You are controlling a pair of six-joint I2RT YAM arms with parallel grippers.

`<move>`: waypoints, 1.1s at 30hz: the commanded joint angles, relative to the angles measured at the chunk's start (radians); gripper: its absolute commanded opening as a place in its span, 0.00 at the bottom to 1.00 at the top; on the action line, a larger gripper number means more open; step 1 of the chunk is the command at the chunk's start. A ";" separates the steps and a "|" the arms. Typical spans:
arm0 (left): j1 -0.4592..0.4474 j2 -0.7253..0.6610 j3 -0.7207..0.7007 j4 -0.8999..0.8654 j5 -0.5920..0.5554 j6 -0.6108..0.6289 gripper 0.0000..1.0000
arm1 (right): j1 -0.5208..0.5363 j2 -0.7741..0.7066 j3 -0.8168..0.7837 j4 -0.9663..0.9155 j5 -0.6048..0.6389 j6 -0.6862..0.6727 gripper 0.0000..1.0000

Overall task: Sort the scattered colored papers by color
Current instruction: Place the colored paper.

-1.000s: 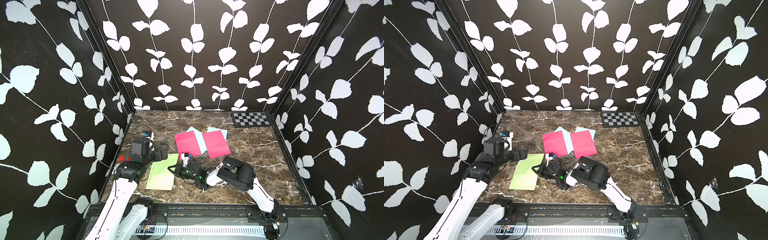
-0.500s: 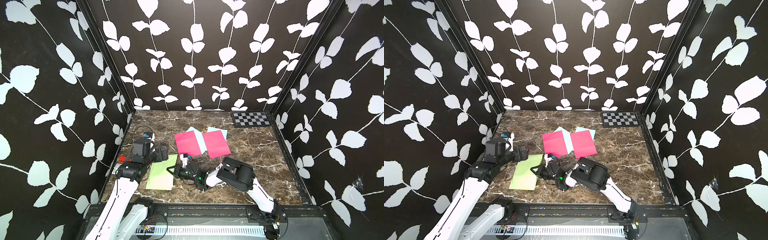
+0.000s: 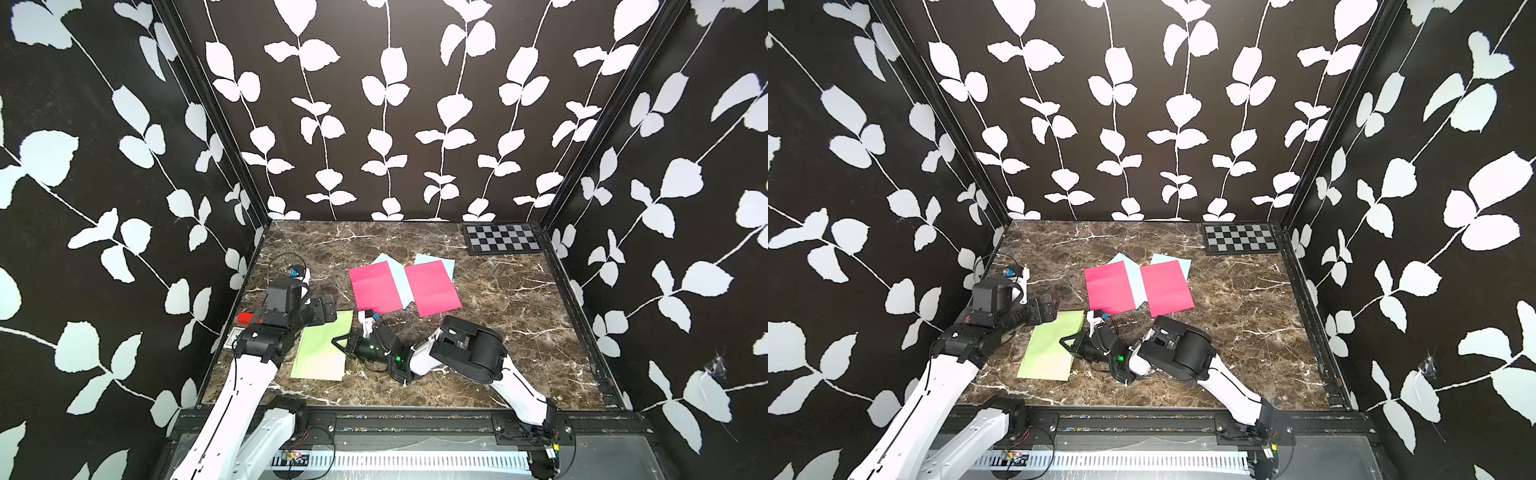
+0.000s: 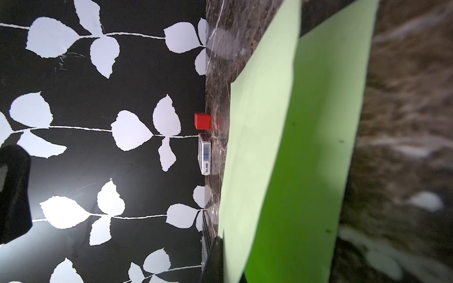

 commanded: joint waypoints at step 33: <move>0.017 -0.016 -0.057 0.051 0.039 0.002 0.99 | 0.009 -0.197 0.206 -0.757 -0.060 -0.062 0.40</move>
